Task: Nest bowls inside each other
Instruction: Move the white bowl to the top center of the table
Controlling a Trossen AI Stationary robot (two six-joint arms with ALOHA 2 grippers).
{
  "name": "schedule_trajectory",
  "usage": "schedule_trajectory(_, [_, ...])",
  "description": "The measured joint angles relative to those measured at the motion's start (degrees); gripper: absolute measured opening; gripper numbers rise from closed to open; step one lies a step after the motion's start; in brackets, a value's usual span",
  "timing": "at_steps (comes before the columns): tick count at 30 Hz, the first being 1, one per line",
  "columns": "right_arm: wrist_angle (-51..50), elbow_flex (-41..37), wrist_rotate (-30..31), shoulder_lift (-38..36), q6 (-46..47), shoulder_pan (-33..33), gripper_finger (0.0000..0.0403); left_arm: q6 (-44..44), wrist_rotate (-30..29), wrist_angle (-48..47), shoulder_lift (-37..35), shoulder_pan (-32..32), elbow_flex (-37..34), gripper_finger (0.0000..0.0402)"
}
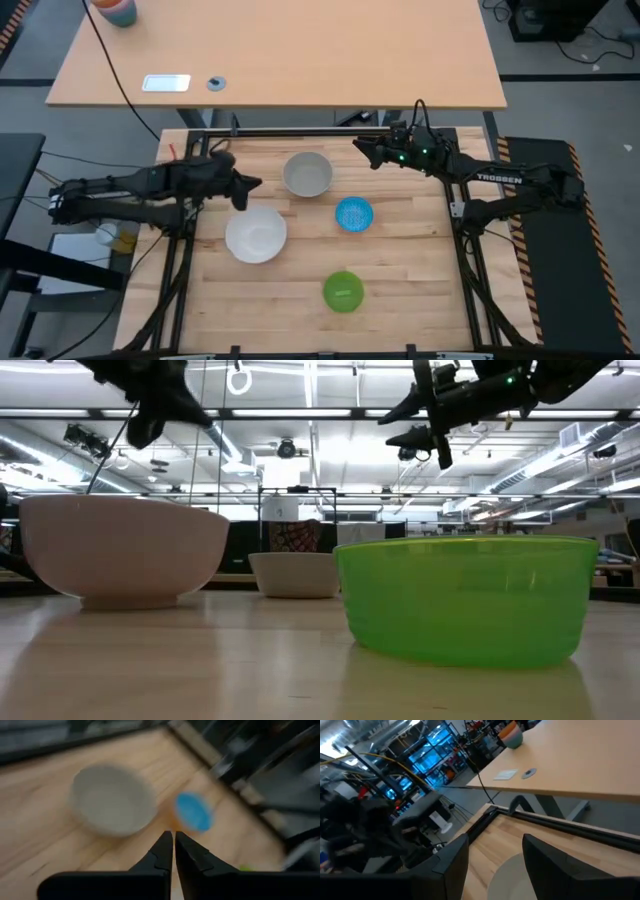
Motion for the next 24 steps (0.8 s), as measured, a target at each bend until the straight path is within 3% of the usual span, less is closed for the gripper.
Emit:
schedule_trajectory(6, [-5.66,0.0,-0.55,-0.02,-0.85,1.14,0.0194,1.38,0.43,-13.63,5.16,0.35,0.86,0.0085])
schedule_trajectory(15, [-14.45,0.0,1.83,-0.02,0.86,2.91,0.0194,0.74,-0.13,-19.45,16.58,2.85,0.84,0.0205])
schedule_trajectory(24, [-18.45,-0.02,2.01,-0.02,0.64,3.49,0.0194,9.14,7.69,-19.24,24.96,3.6,0.84,0.0226])
